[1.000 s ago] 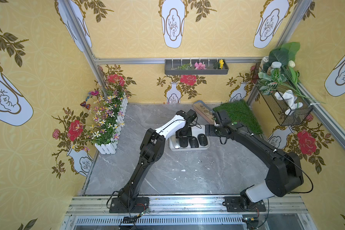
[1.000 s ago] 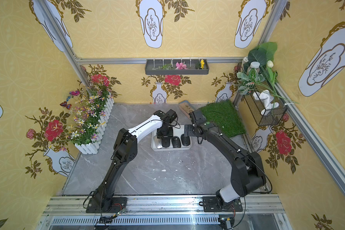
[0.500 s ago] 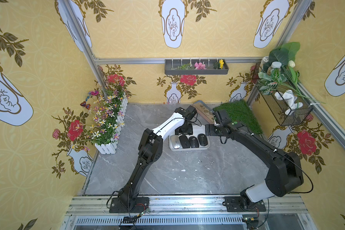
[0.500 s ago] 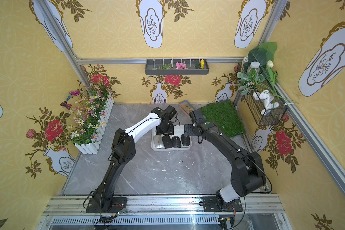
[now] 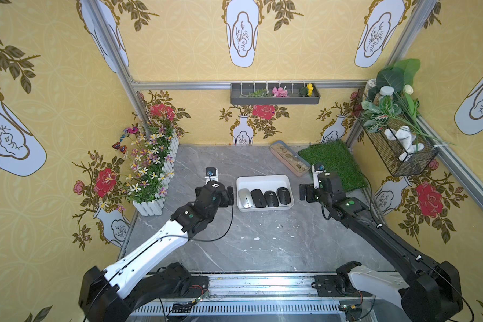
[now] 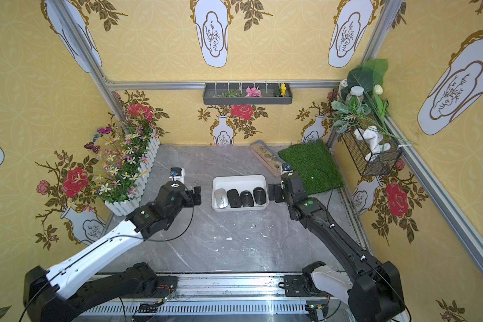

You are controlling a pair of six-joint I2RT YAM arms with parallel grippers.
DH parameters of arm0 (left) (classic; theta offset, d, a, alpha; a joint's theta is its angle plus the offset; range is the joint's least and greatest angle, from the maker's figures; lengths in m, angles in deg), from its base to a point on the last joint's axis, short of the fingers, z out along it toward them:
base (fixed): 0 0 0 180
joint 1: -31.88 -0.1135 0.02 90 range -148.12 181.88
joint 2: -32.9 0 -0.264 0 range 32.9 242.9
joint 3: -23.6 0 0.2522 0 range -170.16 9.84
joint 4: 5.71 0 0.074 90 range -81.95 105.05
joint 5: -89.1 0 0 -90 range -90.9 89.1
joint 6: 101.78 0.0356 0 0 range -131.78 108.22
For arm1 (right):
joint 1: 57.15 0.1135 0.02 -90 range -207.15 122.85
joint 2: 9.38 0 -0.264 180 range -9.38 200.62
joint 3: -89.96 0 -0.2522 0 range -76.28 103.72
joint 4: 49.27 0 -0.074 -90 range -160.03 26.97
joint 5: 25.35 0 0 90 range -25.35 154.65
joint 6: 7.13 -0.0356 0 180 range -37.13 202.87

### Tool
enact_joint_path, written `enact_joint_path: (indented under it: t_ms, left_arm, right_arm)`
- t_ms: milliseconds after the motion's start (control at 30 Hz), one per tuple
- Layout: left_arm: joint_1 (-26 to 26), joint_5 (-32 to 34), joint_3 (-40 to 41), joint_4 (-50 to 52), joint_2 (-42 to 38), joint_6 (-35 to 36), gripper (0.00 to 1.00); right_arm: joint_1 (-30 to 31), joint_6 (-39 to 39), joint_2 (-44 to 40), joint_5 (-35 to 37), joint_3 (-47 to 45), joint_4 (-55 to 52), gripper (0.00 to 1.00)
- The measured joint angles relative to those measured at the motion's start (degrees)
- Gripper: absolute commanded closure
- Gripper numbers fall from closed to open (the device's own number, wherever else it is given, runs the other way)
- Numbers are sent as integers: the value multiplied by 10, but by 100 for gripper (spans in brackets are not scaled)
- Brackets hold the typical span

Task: Put the mouse in the storage box
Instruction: Reset both arms

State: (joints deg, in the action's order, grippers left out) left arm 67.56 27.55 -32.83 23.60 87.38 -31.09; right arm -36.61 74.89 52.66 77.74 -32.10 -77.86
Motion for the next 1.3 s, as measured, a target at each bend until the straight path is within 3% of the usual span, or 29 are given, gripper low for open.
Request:
enact_joint_path:
  t_ms: [167, 333, 600, 800, 1000, 1300]
  left_arm:
    - [0, 90, 132, -56, -125, 36, 2]
    - [-1, 157, 208, -122, -156, 106, 0]
    - [-57, 163, 349, -274, -204, 180, 0]
    - [-180, 94, 404, -382, -203, 193, 0]
    - [-304, -26, 408, -478, -121, 188, 0]
    - [-356, -166, 374, -583, 43, 179, 0]
  right_arm:
    - [-22, 10, -52, 32, -95, 38, 3]
    - [-50, 13, -67, 52, -159, 79, 3]
    - [-110, 42, -79, 53, -253, 197, 3]
    - [-184, 53, -45, -11, -299, 317, 3]
    - [-244, 52, 31, -82, -311, 441, 3]
    - [-247, 55, 116, -179, -330, 586, 3]
